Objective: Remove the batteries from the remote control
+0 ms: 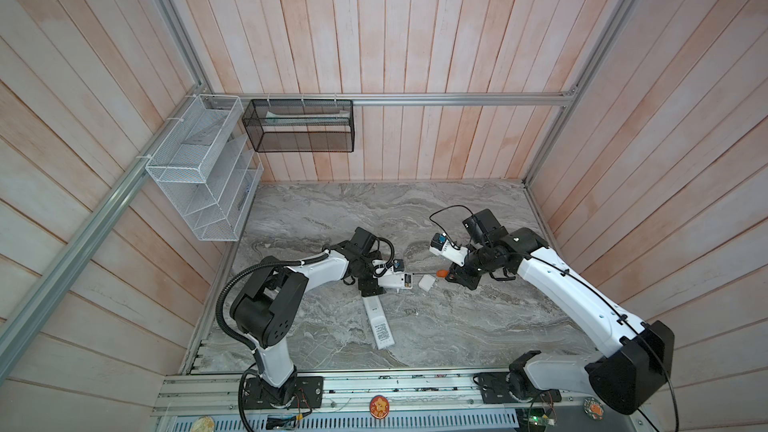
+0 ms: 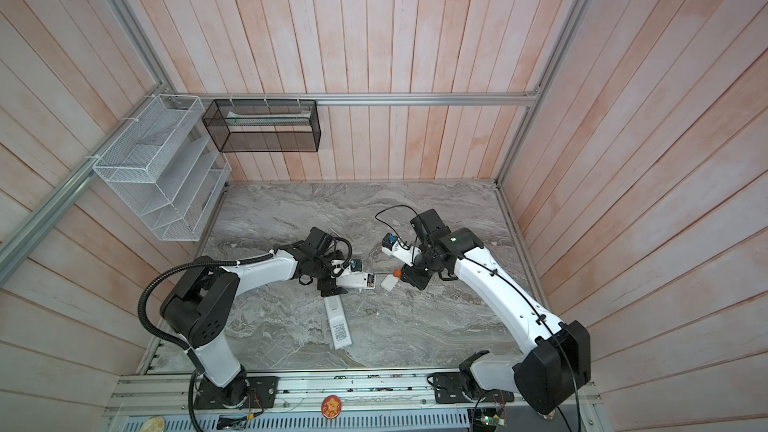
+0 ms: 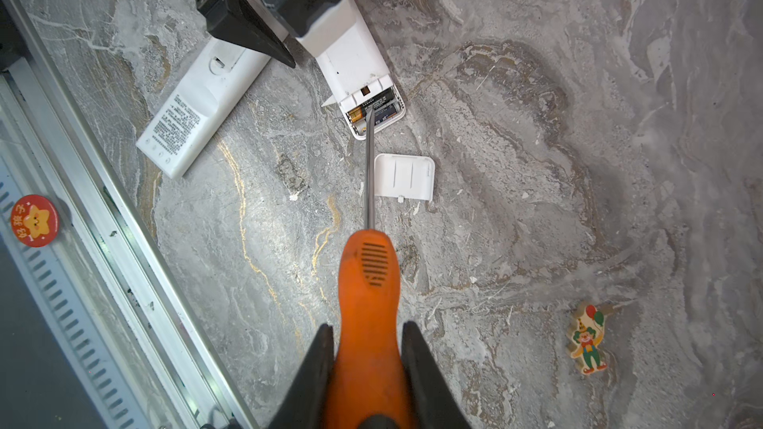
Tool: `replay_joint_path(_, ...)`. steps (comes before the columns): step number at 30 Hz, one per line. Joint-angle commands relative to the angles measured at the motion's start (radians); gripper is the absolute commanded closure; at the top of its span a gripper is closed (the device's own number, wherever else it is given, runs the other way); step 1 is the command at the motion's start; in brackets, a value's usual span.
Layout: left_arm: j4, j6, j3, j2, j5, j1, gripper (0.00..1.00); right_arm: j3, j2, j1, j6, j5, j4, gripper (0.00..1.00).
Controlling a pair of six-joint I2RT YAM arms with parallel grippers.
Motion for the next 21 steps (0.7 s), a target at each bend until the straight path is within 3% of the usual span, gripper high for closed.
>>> replay_joint_path(1,-0.047,0.037,0.040,0.031,-0.025,-0.004,0.11,-0.012,-0.032,0.003,0.018,-0.032,0.015,1.00)
replay_joint_path(12,-0.182,0.062,0.142,0.121,-0.024,-0.025,0.22,-0.018,-0.054,0.003,0.026,-0.020,-0.003,1.00)
replay_joint_path(21,-0.196,0.059,0.139,0.123,-0.013,-0.027,0.41,-0.031,-0.033,-0.013,0.013,-0.014,-0.016,1.00)
